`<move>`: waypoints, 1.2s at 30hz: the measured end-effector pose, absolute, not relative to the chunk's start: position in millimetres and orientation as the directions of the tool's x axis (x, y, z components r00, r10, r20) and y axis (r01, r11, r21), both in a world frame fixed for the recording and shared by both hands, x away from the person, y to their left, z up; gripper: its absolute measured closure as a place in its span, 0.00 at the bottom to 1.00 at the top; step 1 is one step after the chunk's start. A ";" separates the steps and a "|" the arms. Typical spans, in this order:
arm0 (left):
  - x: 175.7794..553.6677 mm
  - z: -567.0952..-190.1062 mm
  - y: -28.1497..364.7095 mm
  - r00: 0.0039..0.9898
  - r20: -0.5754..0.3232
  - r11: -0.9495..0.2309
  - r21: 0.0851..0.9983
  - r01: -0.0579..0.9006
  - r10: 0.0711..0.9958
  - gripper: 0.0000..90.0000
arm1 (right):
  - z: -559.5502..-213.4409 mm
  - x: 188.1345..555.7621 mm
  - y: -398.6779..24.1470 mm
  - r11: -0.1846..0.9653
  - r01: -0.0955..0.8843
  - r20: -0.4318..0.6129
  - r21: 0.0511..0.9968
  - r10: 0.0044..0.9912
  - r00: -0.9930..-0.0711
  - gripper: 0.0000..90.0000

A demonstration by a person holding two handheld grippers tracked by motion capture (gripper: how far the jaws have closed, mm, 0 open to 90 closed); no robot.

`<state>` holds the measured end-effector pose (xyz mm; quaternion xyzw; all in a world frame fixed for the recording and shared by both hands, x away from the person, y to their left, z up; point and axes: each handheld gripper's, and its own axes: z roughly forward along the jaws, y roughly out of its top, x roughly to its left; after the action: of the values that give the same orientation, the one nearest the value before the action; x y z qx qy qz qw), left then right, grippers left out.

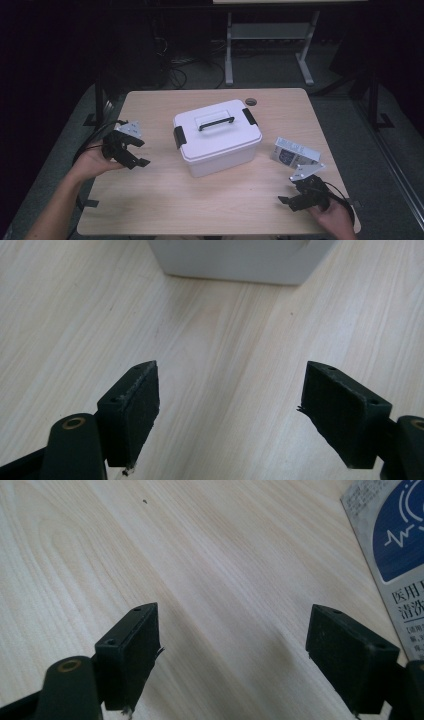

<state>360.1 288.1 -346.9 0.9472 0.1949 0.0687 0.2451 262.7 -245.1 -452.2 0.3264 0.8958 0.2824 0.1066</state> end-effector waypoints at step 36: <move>381.5 -265.3 222.8 0.932 0.055 -0.819 0.497 0.287 0.359 0.35 | -447.5 260.7 -242.9 0.626 0.510 -0.014 0.590 0.639 -0.769 0.23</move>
<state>381.5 222.8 -265.3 0.9509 0.1697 0.0732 0.2481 260.7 -242.9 -447.5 0.3211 0.8947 0.2897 0.1118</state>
